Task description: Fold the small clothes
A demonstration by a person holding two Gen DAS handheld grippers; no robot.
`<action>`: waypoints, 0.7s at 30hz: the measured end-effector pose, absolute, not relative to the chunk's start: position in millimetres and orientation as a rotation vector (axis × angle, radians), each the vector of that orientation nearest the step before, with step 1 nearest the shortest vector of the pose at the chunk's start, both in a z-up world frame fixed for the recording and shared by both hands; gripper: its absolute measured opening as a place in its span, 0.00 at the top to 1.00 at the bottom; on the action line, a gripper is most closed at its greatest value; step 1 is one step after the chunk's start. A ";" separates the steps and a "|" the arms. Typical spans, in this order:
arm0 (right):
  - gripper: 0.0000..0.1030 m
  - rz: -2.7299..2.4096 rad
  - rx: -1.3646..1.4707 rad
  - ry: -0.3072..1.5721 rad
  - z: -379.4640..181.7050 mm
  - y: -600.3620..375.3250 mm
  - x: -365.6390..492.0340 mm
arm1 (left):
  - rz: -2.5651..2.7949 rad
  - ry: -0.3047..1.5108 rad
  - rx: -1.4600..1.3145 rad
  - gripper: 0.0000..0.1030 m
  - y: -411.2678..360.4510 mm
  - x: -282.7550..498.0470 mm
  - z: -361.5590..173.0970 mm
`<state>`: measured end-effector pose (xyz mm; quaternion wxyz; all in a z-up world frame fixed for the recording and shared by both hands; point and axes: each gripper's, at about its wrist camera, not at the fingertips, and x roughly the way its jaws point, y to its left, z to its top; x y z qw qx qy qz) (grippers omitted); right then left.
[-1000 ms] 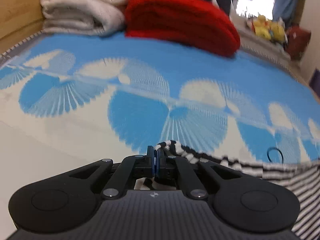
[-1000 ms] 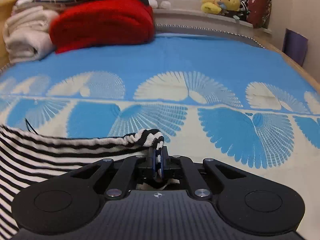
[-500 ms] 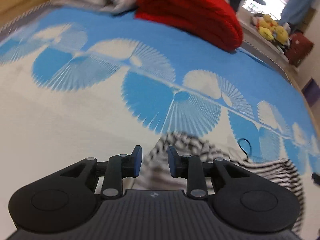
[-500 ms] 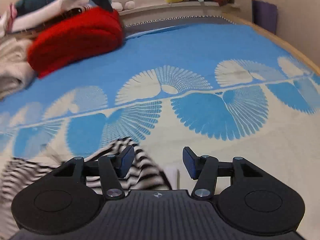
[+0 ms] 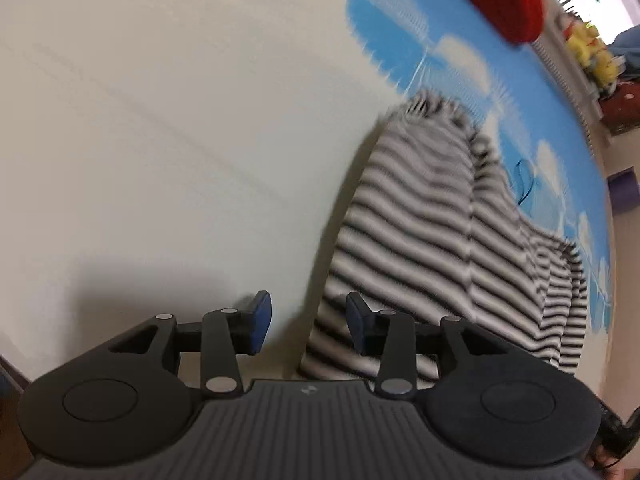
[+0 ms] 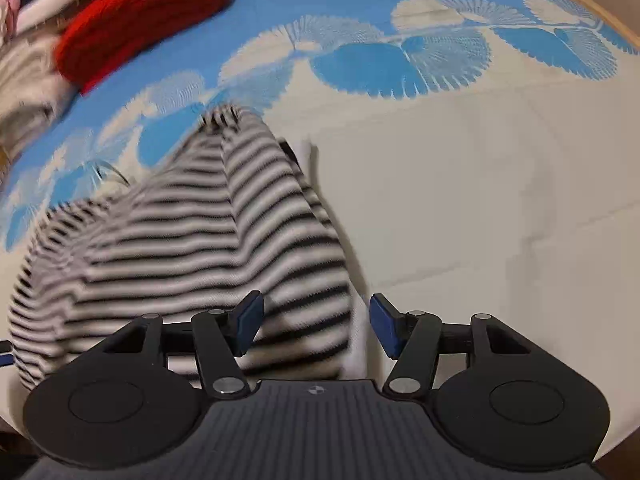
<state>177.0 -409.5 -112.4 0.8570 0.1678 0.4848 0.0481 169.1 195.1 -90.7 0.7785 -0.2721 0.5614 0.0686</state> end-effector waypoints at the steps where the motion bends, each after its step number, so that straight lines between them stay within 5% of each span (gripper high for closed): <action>1: 0.41 0.096 0.344 1.042 -116.8 -410.6 175.8 | 0.134 1.226 -0.592 0.57 193.1 169.6 -93.2; 6: 0.46 0.101 0.378 1.086 -126.7 -413.5 172.7 | 0.070 1.266 -0.486 0.60 171.5 169.2 -99.1; 7: 0.67 0.110 0.383 1.081 -126.4 -413.3 171.6 | 0.051 1.262 -0.468 0.72 167.0 168.4 -99.0; 8: 0.79 0.126 0.393 1.072 -125.4 -414.1 170.3 | 0.025 1.246 -0.453 0.98 163.9 170.1 -95.7; 9: 0.88 0.144 0.406 1.054 -122.3 -415.8 168.9 | 0.008 1.200 -0.456 1.00 166.0 167.4 -88.8; 13: 0.91 0.182 0.564 0.848 -92.0 -441.5 153.4 | 0.094 1.033 -0.447 1.00 192.0 148.1 -61.0; 18: 0.92 0.062 0.453 1.140 -132.4 -441.8 159.5 | 0.303 1.275 -0.258 1.00 196.5 149.8 -97.9; 21: 0.88 0.058 0.456 1.140 -132.0 -440.2 163.4 | 0.233 1.183 -0.350 1.00 197.8 149.4 -83.9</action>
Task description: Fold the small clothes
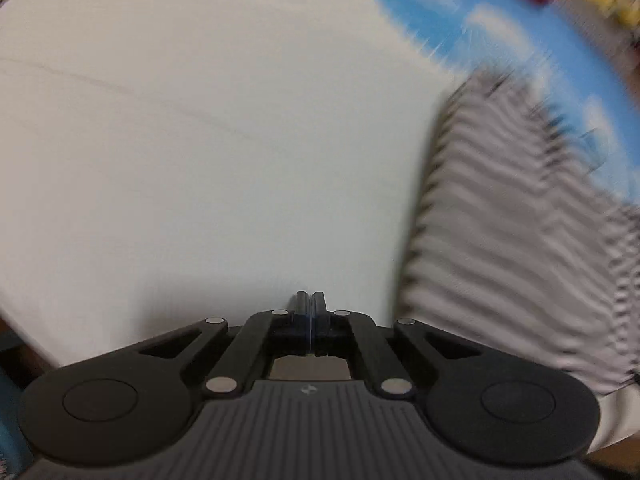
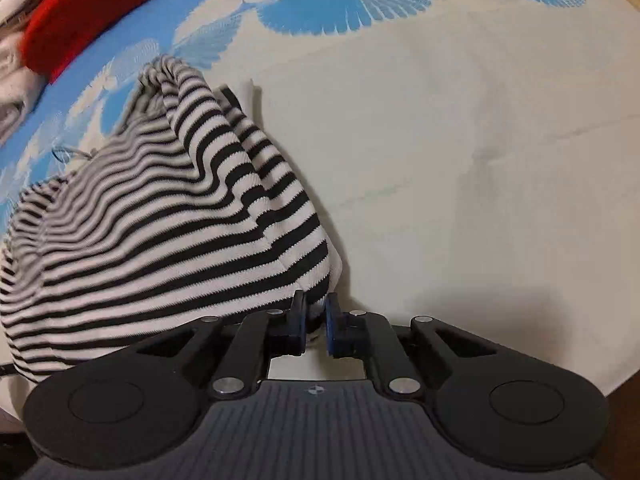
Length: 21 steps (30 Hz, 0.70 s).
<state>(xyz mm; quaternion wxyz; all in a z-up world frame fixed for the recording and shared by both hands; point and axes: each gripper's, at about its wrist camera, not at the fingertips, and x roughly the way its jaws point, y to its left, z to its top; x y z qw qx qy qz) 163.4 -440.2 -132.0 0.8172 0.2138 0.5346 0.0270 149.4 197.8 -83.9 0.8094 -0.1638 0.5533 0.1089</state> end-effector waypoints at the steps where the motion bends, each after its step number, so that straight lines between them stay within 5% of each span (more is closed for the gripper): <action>1: 0.81 0.052 0.456 1.119 -127.1 -439.8 163.6 | 0.204 1.116 -0.361 0.97 195.9 148.1 -73.0; 2: 0.75 0.038 0.439 1.081 -120.4 -439.0 162.6 | 0.169 1.066 -0.377 0.87 192.7 147.7 -64.6; 3: 0.59 0.025 0.420 1.045 -114.9 -438.6 161.4 | 0.144 1.045 -0.403 0.62 190.0 148.5 -61.2; 4: 0.49 0.018 0.407 1.000 -109.1 -438.6 161.0 | 0.136 1.046 -0.422 0.47 186.3 150.9 -62.2; 5: 0.48 0.018 0.406 0.976 -107.6 -439.0 161.9 | 0.129 1.063 -0.441 0.32 182.5 155.1 -65.6; 6: 0.48 0.025 0.412 0.970 -108.1 -439.2 164.2 | 0.113 1.096 -0.454 0.32 178.2 159.5 -71.6; 8: 0.48 0.043 0.423 0.996 -113.8 -438.6 169.9 | 0.087 1.156 -0.451 0.34 169.4 165.4 -83.5; 9: 0.49 0.048 0.416 1.018 -117.5 -436.9 174.7 | 0.078 1.172 -0.430 0.49 164.6 167.6 -87.3; 10: 0.52 0.050 0.403 1.032 -119.8 -433.2 175.9 | 0.061 1.178 -0.411 0.80 164.7 173.9 -89.4; 11: 0.58 0.060 0.389 1.037 -120.6 -429.8 178.1 | 0.044 1.178 -0.404 0.97 164.3 174.0 -90.9; 13: 0.95 0.093 0.392 1.005 -115.8 -427.6 179.4 | 0.046 1.139 -0.401 1.00 172.4 175.2 -85.8; 17: 1.00 0.162 0.466 0.870 -96.5 -432.9 174.7 | 0.164 1.132 -0.407 1.00 196.9 162.9 -82.7; 21: 1.00 -0.046 0.389 1.110 -133.3 -440.8 187.2 | 0.158 1.290 -0.270 0.98 178.6 171.1 -105.2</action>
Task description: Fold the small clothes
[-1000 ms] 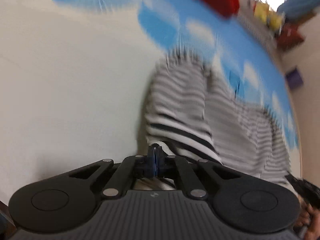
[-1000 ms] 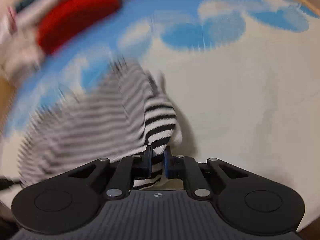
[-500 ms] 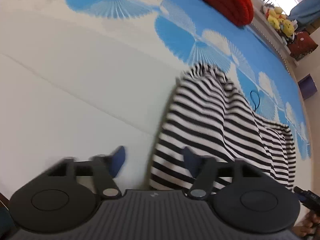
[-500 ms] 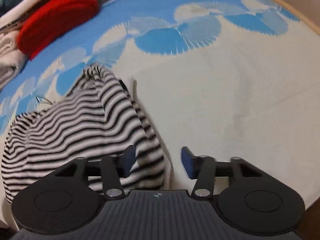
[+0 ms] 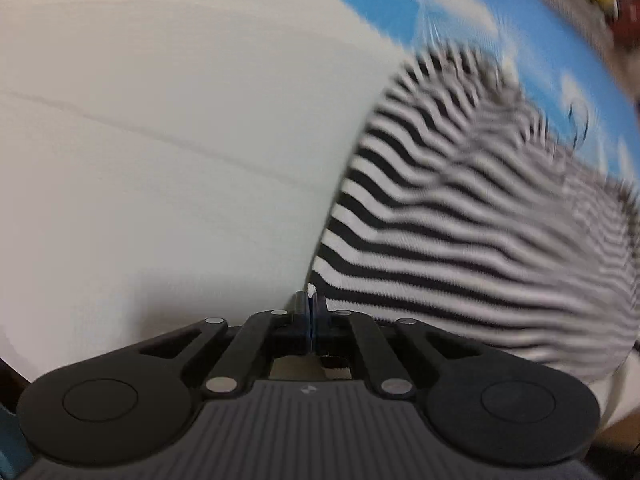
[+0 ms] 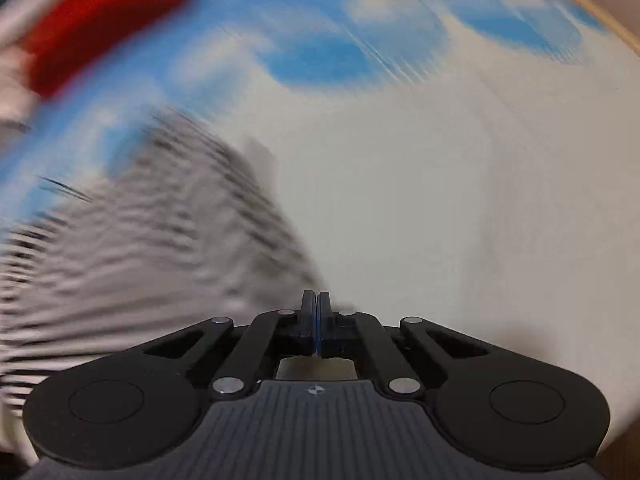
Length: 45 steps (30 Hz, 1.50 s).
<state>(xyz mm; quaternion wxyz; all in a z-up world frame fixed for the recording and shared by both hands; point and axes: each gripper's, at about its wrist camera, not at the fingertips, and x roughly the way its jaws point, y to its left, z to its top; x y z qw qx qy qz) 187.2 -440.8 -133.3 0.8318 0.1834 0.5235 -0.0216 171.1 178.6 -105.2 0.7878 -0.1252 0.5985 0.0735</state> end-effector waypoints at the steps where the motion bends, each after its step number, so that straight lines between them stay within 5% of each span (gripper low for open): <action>1: 1.00 -0.089 0.409 1.144 -139.6 -446.3 187.9 | 0.164 1.299 -0.243 0.95 173.5 173.2 -105.2; 5: 0.95 -0.057 0.492 0.919 -108.7 -457.5 183.7 | 0.165 1.066 -0.189 0.72 161.1 172.7 -66.2; 7: 0.62 -0.012 0.483 0.842 -96.6 -453.1 184.0 | 0.092 0.993 -0.285 0.72 157.5 173.9 -54.5; 9: 0.51 0.050 0.525 0.875 -101.6 -446.9 187.9 | 0.018 0.994 -0.340 0.72 148.4 178.4 -55.4; 11: 0.52 0.105 0.546 0.963 -114.5 -435.7 196.3 | -0.041 1.048 -0.336 0.70 130.4 188.3 -63.8; 13: 0.54 0.091 0.459 1.034 -124.8 -420.5 203.6 | -0.049 1.155 -0.289 0.52 120.3 190.0 -78.8; 15: 0.53 0.034 0.357 1.104 -135.6 -407.6 207.8 | -0.011 1.240 -0.238 0.48 115.8 191.0 -92.9; 23: 0.54 -0.127 0.281 0.913 -101.4 -409.5 195.9 | 0.023 1.106 -0.374 0.48 149.5 163.1 -60.9; 33: 0.52 -0.039 0.282 0.603 -30.1 -429.8 131.4 | 0.091 1.165 -0.620 0.48 148.6 114.5 -77.0; 45: 0.52 -0.018 0.286 0.619 -35.1 -450.7 85.3 | 0.248 1.129 -0.869 0.44 152.6 110.5 -116.8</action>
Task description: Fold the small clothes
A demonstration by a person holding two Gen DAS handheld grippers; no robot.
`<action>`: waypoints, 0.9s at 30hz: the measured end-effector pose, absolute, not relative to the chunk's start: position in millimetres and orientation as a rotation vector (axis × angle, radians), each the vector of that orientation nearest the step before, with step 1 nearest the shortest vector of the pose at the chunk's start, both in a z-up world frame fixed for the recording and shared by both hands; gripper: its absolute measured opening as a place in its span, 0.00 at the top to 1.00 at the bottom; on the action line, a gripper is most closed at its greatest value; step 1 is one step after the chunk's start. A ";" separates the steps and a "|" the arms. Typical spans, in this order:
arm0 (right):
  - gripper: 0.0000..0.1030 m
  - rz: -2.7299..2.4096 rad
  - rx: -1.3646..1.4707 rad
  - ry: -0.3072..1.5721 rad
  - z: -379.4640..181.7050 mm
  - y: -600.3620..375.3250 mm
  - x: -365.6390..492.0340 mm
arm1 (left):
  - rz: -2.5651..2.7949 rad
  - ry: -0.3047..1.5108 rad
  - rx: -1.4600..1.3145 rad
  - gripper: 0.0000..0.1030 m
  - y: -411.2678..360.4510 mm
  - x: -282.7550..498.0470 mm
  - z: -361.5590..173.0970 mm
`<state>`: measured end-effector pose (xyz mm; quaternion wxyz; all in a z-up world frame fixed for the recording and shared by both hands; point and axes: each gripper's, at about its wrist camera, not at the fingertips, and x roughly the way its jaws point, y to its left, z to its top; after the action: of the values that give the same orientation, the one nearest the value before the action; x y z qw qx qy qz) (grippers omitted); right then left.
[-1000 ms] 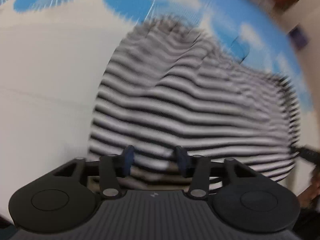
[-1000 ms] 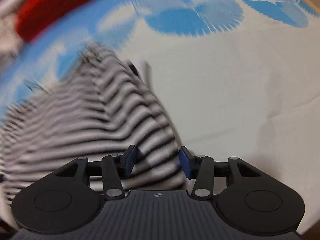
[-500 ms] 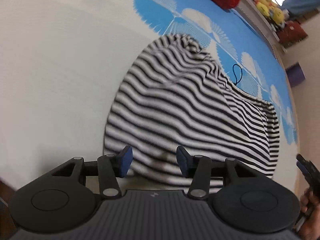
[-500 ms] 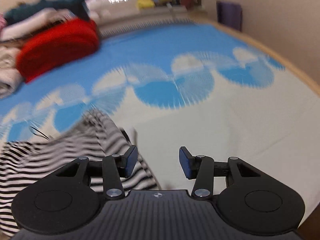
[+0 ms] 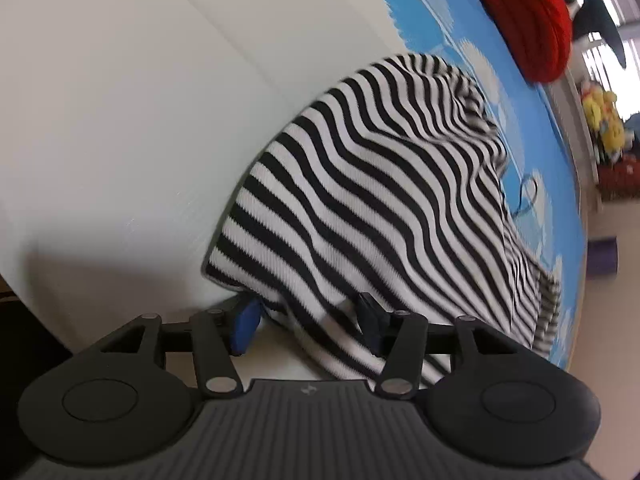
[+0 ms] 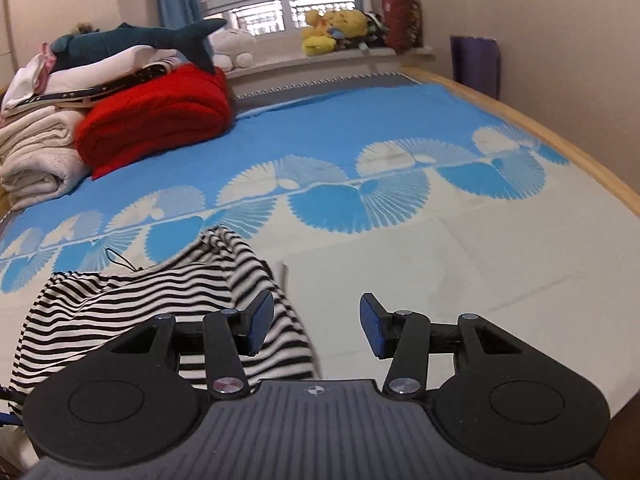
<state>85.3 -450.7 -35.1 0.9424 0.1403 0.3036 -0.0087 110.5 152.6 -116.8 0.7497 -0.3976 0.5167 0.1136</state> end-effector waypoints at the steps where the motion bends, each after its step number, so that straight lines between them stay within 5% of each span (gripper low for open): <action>1: 0.52 -0.028 0.306 0.624 -36.9 -455.5 84.8 | 0.263 1.116 -0.884 0.44 153.4 112.3 -117.9; 6: 0.52 -0.077 0.427 0.630 -43.9 -480.3 80.7 | 0.360 1.024 -0.934 0.45 155.3 108.4 -117.4; 8: 0.52 -0.087 0.463 0.636 -46.7 -485.7 80.9 | 0.370 1.015 -0.932 0.58 156.0 108.3 -116.8; 10: 0.52 -0.096 0.486 0.642 -49.2 -487.6 82.1 | 0.326 1.022 -0.907 0.81 153.0 112.9 -115.7; 12: 0.52 -0.099 0.504 0.645 -50.5 -488.9 83.4 | 0.297 1.009 -0.860 0.86 151.5 115.2 -109.7; 18: 0.52 -0.090 0.512 0.646 -50.5 -484.6 88.9 | 0.247 0.874 -0.767 0.90 153.4 104.8 -76.9; 27: 0.52 -0.076 0.486 0.670 -52.5 -471.0 98.1 | 0.301 0.934 -0.633 0.91 151.3 106.1 -74.7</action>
<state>98.1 -471.0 -52.5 0.9148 0.2363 0.3255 -0.0371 106.1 151.3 -74.7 0.8344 -0.2987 0.4409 0.1422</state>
